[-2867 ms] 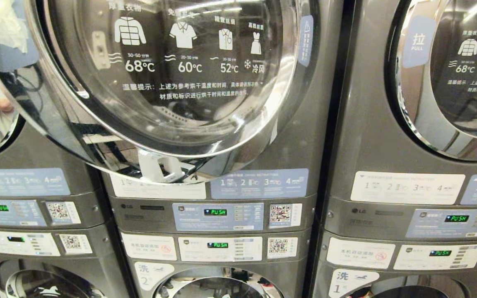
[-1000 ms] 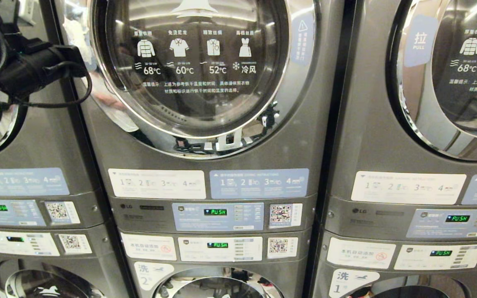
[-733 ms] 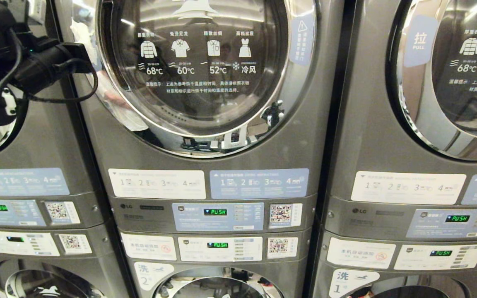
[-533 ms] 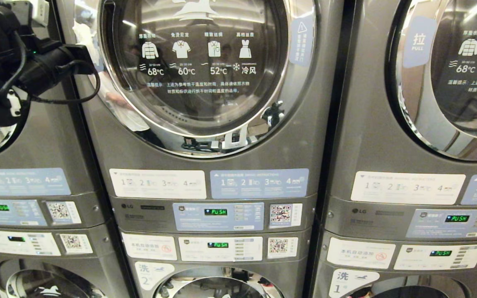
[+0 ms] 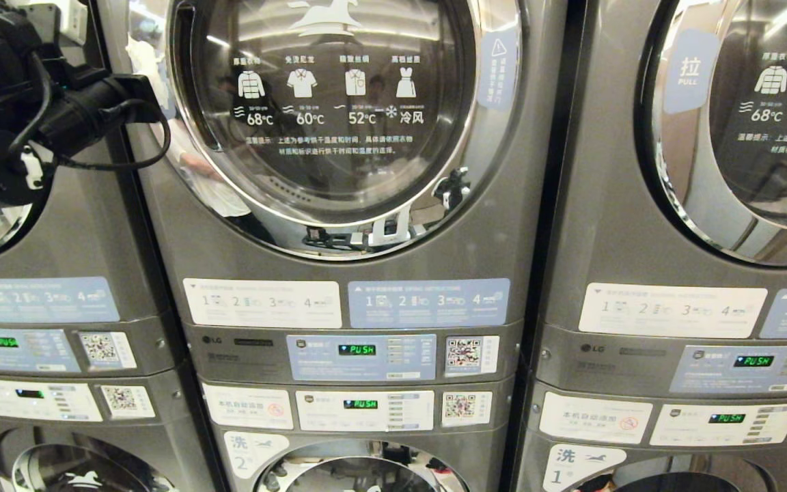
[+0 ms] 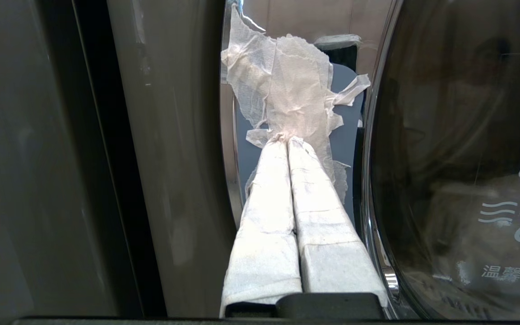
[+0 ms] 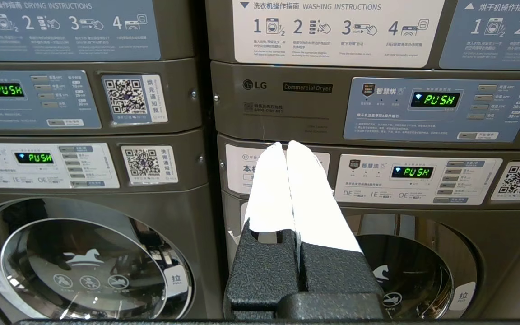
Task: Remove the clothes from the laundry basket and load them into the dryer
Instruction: Close the dryer
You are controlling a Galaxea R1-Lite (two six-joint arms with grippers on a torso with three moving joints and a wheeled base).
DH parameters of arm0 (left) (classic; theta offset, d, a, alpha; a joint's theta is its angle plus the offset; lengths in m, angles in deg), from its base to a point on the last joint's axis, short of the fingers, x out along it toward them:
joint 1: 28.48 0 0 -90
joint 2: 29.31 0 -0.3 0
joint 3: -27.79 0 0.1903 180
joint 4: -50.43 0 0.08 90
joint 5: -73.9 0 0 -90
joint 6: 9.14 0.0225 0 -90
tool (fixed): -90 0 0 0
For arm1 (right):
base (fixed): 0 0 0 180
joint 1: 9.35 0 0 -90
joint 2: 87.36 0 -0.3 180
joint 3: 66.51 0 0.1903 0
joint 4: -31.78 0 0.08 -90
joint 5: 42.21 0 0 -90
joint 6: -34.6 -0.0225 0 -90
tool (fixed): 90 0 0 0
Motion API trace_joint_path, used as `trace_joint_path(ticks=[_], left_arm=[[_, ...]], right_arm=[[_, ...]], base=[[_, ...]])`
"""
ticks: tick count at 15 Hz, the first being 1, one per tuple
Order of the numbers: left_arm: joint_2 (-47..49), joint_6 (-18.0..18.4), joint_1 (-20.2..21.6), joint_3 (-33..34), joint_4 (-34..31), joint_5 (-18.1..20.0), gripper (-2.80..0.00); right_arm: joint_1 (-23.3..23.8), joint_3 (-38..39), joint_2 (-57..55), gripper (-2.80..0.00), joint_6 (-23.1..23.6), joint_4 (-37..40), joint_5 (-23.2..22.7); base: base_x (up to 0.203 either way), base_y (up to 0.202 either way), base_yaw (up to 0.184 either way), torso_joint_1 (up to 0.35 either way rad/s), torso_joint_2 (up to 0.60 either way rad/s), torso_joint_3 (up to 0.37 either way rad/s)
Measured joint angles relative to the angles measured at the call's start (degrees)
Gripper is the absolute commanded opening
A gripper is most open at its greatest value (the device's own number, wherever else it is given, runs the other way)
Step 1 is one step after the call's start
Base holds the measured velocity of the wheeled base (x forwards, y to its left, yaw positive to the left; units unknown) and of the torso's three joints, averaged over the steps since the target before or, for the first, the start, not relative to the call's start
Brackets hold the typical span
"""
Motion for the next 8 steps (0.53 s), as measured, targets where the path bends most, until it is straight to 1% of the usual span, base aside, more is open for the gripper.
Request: trace_joint_path(ticks=[5,8], left_arm=[[0.1,0.0,-0.7,-0.3,-4.0,0.1,-2.8],[0.3,0.0,-1.0,-0.9,-4.6,0.2,-2.8]], right_arm=[[0.0,0.0,0.0,-2.8,0.0,0.0,0.0],[0.0,0.0,0.0,-2.8,0.0,0.0,0.0]], base=[[0.0,0.0,0.0,0.0,0.0,0.0],[0.0,0.0,0.0,0.0,0.0,0.0]])
